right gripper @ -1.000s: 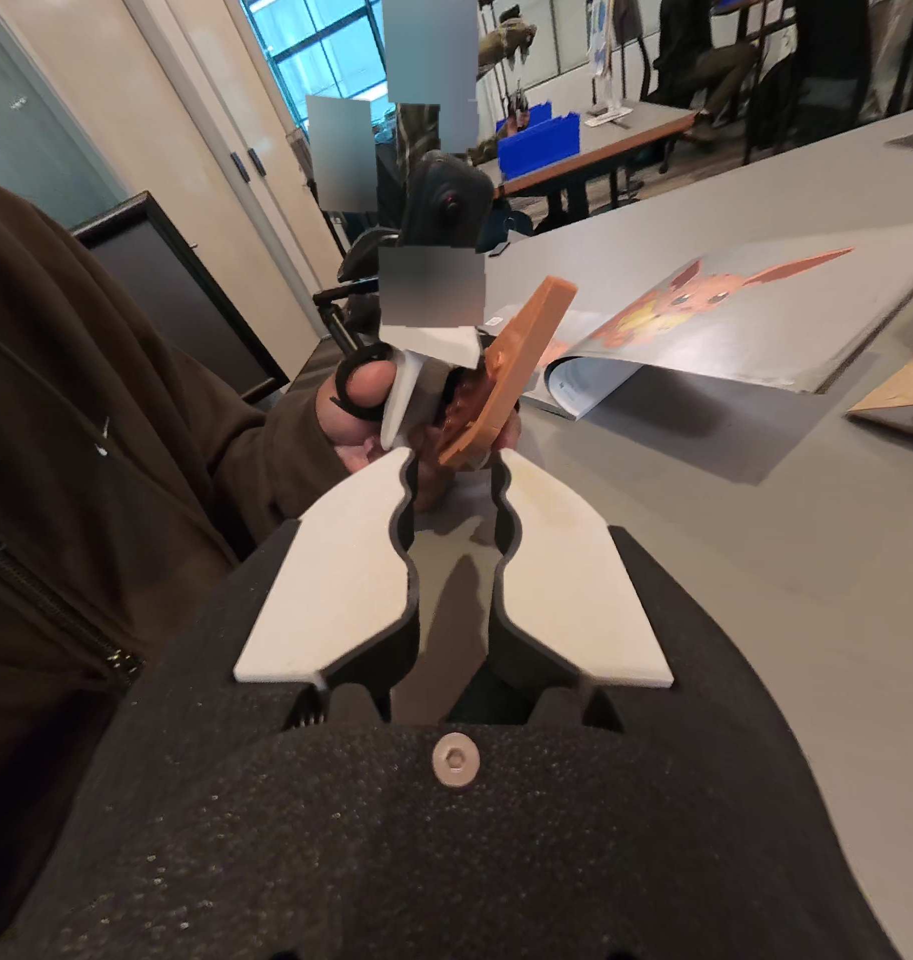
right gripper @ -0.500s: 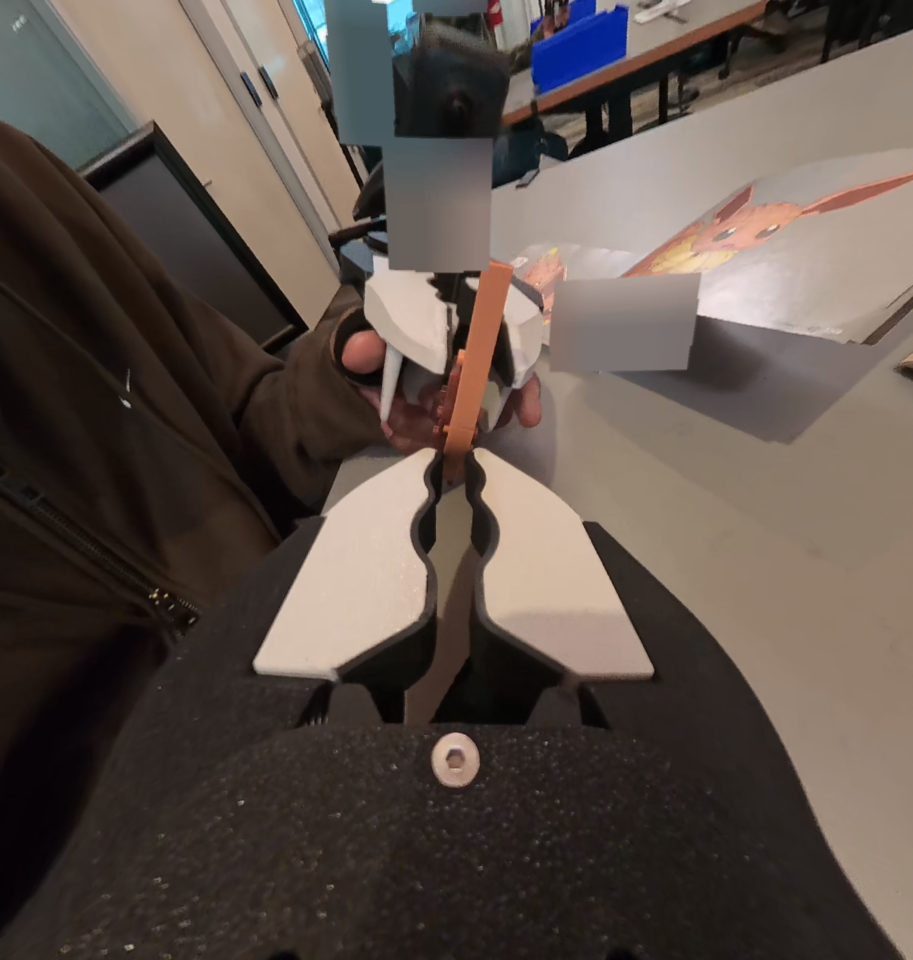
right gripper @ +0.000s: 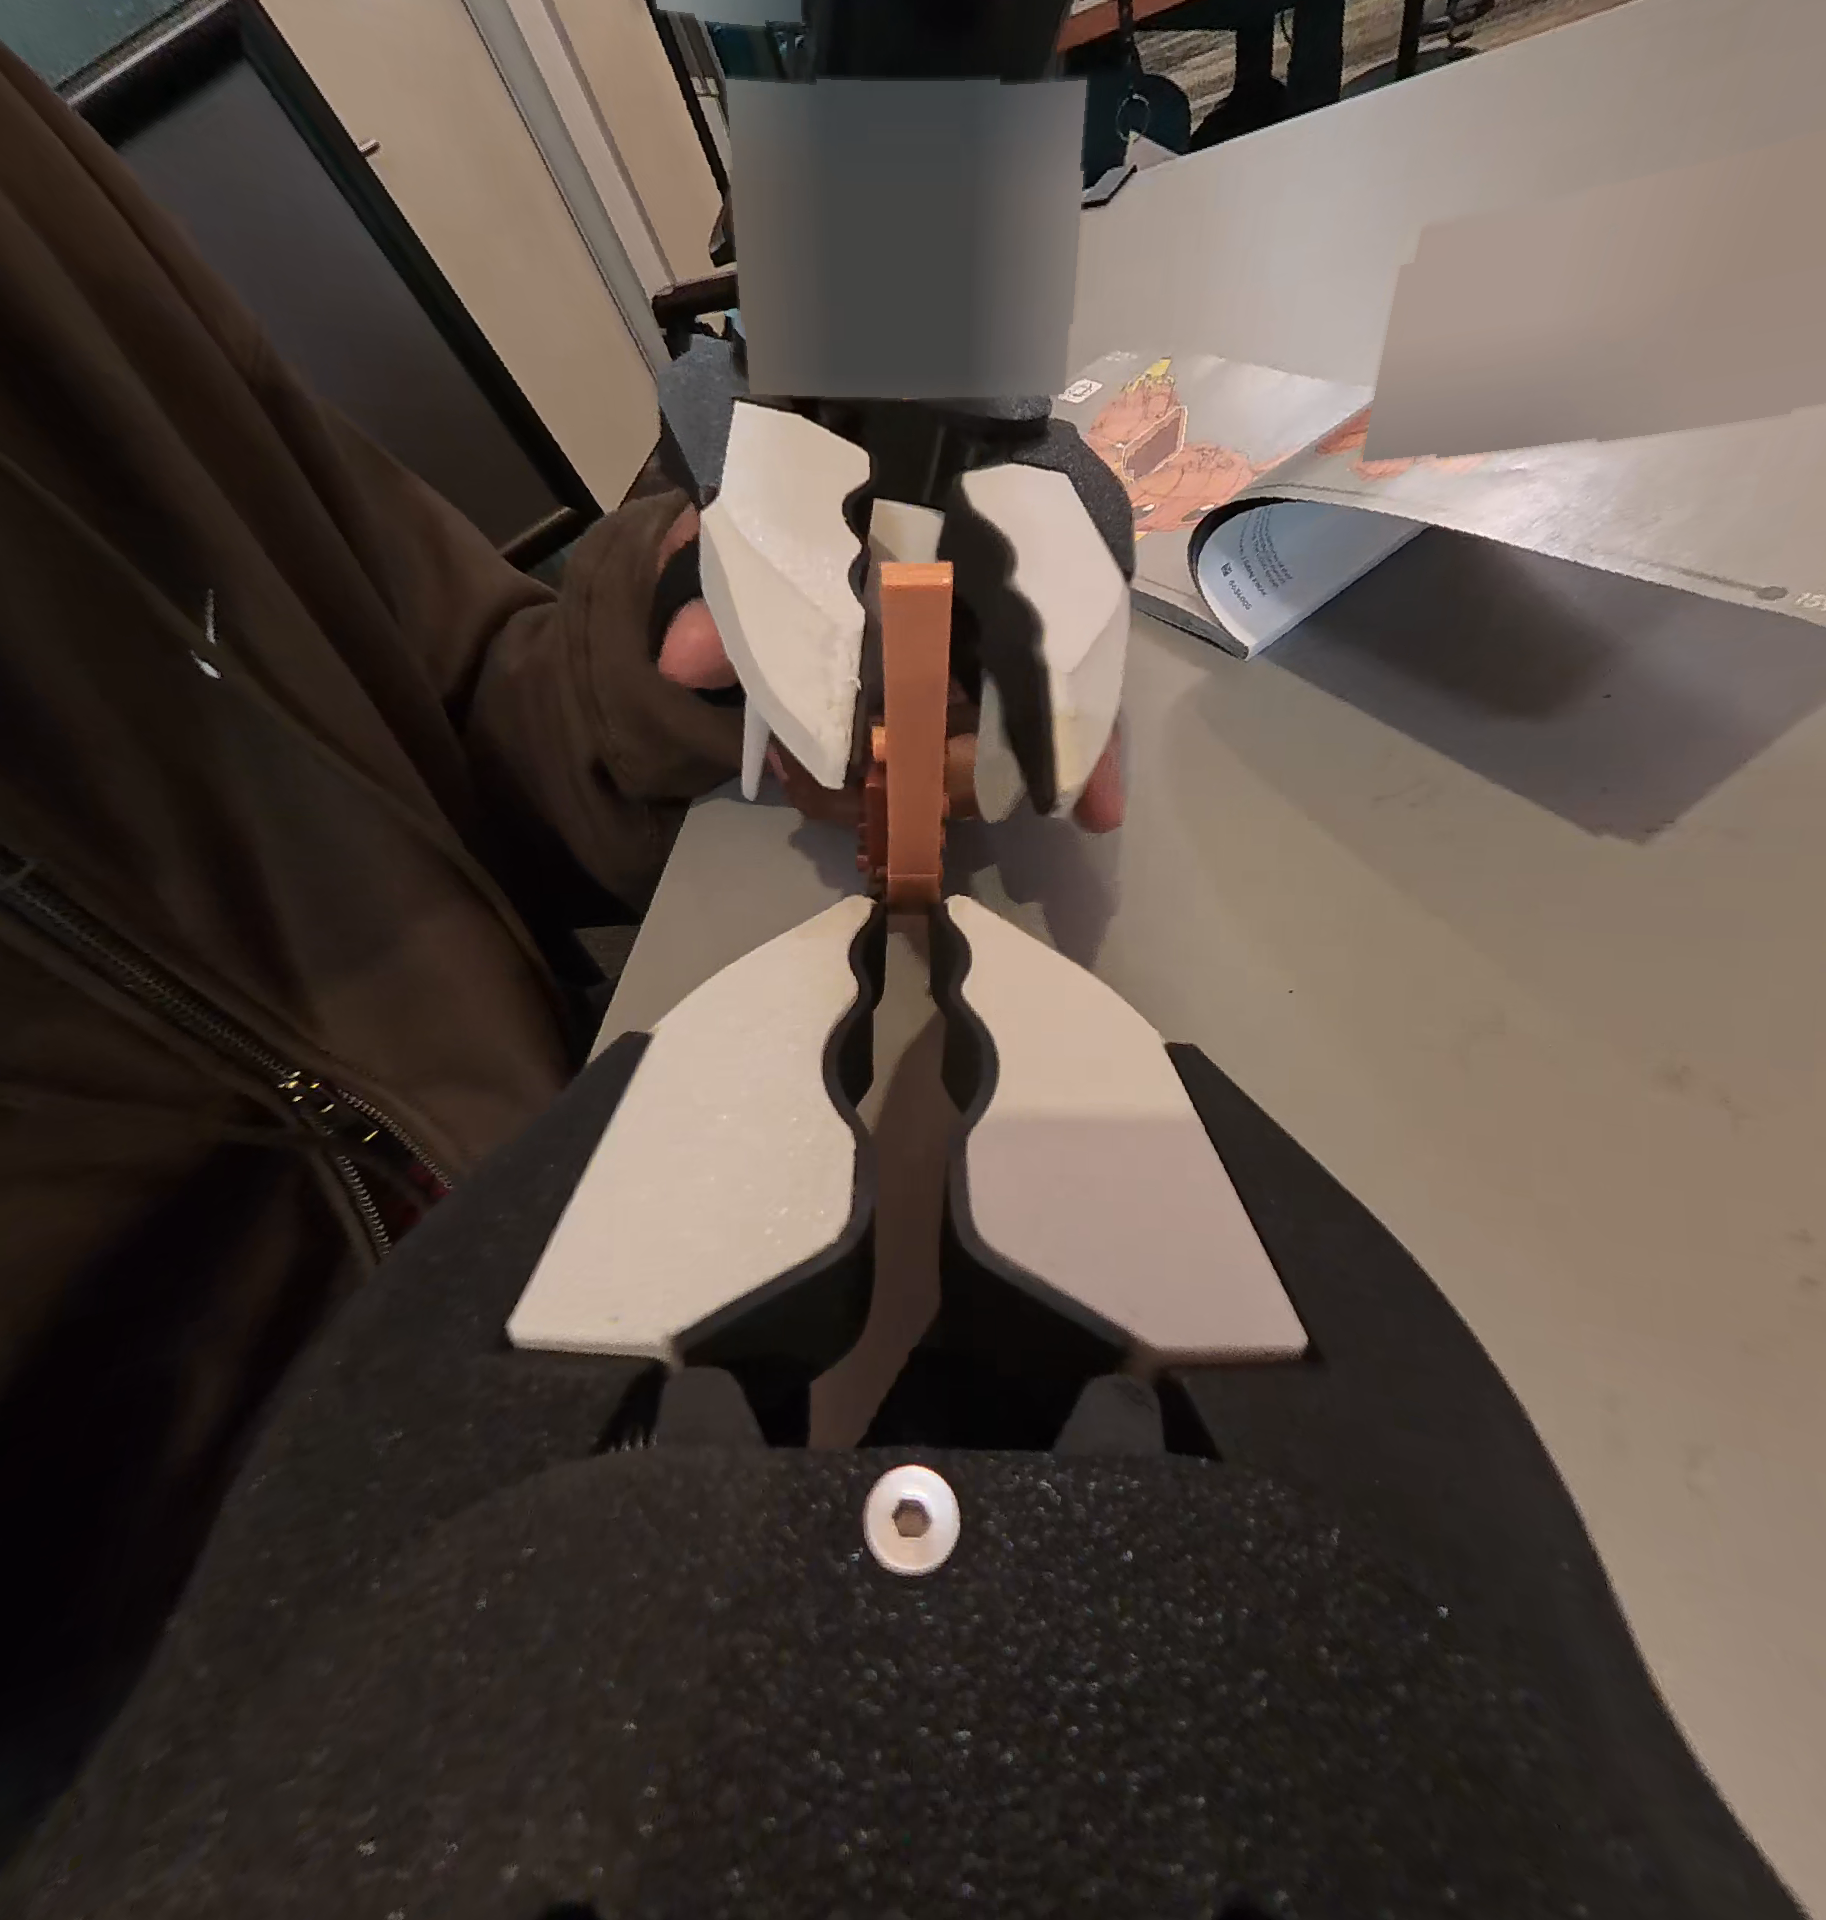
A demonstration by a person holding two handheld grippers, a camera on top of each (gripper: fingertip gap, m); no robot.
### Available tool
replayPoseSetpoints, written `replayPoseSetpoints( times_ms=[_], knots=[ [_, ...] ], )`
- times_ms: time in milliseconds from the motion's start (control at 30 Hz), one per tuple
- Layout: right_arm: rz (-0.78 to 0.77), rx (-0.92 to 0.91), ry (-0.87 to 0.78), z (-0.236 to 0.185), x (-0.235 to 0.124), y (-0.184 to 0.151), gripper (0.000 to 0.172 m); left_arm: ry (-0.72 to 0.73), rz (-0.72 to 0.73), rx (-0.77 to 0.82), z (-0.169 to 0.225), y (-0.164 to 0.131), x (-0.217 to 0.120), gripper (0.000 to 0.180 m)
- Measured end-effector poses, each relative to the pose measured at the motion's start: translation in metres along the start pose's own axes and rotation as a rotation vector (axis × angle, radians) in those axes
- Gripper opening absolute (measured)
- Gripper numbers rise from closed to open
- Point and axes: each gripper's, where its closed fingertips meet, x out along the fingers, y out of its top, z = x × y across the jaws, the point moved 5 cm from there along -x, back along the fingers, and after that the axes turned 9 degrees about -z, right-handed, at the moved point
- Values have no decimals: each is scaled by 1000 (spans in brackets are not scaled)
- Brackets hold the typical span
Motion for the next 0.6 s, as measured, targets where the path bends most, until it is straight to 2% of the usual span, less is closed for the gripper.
replayPoseSetpoints(
  times_ms=[100, 267, 300, 367, 400, 467, 500, 600],
  knots=[
    [-10, 0, 16, -2, 0, -1, 7, 44, -11, 17, -3, 0, 0, 39],
    [-61, -5, 32, -5, 5, -6, 7, 62, -57, 59, -1, -4, 3, 38],
    [-77, -10, 32, -5, 6, -7, 7, 58, -75, 73, 1, -5, 5, 36],
    [-96, -14, 18, -4, 9, -9, 8, 12, -109, 113, 7, -9, 7, 11],
    [-95, -14, 11, -3, 9, -9, 8, 29, -110, 111, 6, -9, 7, 10],
    [-59, -14, -49, 3, 7, -6, 8, 79, -63, 68, -2, -3, 4, 10],
    [-30, -20, -87, 6, 4, -3, 5, 108, -14, 38, -7, 1, 0, 10],
    [75, -84, -213, 10, -5, 10, 11, 167, 158, -79, -20, 12, -12, 10]
  ],
)
